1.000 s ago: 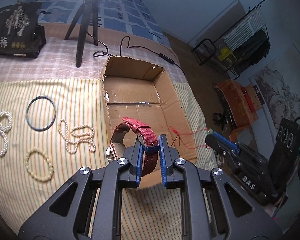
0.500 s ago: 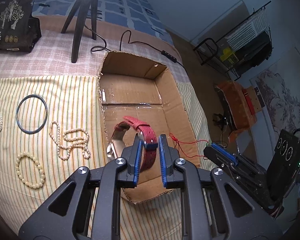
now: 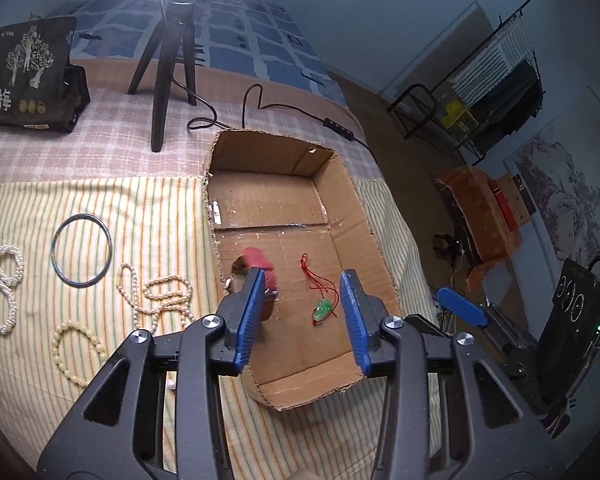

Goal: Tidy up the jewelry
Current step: 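Open left tool to drop the watch while right tool releases the pendant in the box, then move left tool to the white pearl bracelet while right tool approaches the beaded bracelet, then close left tool on the pearl bracelet while right tool grasps the beaded bracelet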

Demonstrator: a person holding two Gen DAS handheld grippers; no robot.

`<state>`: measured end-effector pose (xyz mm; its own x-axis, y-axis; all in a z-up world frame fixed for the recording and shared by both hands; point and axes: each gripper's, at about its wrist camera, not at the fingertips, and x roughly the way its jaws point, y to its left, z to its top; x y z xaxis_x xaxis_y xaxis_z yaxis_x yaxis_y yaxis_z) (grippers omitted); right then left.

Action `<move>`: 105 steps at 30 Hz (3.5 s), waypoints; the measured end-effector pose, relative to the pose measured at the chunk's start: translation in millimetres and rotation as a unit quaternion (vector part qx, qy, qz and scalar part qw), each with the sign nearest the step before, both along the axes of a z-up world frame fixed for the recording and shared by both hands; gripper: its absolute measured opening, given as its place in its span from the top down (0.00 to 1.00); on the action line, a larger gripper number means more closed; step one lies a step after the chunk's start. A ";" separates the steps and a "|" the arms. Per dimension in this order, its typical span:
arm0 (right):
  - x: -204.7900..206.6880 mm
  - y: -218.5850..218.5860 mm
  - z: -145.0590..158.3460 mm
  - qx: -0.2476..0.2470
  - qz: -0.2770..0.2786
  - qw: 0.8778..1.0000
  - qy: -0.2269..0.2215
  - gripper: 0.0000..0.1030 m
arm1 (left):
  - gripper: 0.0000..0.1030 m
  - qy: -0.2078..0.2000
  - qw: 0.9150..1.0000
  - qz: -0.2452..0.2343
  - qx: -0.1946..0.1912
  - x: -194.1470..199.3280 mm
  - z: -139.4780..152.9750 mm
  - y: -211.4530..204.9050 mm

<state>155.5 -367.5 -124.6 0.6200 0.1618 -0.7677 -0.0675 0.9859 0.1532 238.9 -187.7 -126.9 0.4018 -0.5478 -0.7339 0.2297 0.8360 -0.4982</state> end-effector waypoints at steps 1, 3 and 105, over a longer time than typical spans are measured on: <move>0.0 1.1 0.1 0.000 0.000 1.000 0.001 0.21 | 0.62 -0.001 1.000 0.001 0.002 -0.4 0.2 1.5; 0.0 2.6 0.3 -0.001 0.000 1.000 0.001 0.21 | 0.62 -0.003 1.000 0.003 0.007 -1.3 1.0 5.8; 40.2 225.7 -109.5 0.002 0.153 0.978 0.140 0.95 | 0.94 0.146 0.964 0.214 0.052 6.6 -126.4 275.5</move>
